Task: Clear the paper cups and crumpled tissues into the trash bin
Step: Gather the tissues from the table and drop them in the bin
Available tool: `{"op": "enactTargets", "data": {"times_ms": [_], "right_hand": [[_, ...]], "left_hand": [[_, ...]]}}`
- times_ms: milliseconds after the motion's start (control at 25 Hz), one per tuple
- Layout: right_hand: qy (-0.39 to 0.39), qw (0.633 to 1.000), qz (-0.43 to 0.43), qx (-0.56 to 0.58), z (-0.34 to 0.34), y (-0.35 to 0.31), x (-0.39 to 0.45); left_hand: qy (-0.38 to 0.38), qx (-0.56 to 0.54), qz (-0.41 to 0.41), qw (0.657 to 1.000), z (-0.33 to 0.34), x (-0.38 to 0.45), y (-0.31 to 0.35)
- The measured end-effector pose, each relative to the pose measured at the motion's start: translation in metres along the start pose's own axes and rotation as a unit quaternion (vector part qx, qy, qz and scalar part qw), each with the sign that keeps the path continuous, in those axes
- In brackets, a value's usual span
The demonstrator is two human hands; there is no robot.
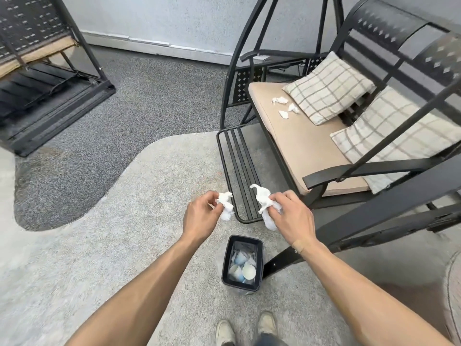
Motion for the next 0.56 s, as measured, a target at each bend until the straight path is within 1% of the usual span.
{"op": "enactTargets", "data": {"times_ms": [320,440,560], "right_hand": [[-0.086,0.996,-0.001,-0.011,0.049,0.040,-0.014],[-0.122,0.992,0.002,-0.013,0.082,0.059,-0.019],[-0.165,0.986,-0.003,-0.019,0.129,0.085,-0.027]], "left_hand": [[-0.024,0.012,-0.090,0.996,0.052,0.011,-0.041],[-0.037,0.028,-0.128,0.991,0.082,0.019,-0.068],[-0.052,0.050,-0.157,0.985,0.118,0.027,-0.106]]}}
Point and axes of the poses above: each hand's wrist, its own x-axis towards the middle knuckle, its own z-axis out of the palm, y = z × x, the point moved 3 cm from there along x, towards the middle knuckle, and after that the axes turned 15 degrees about -z, right-handed, at the moved point
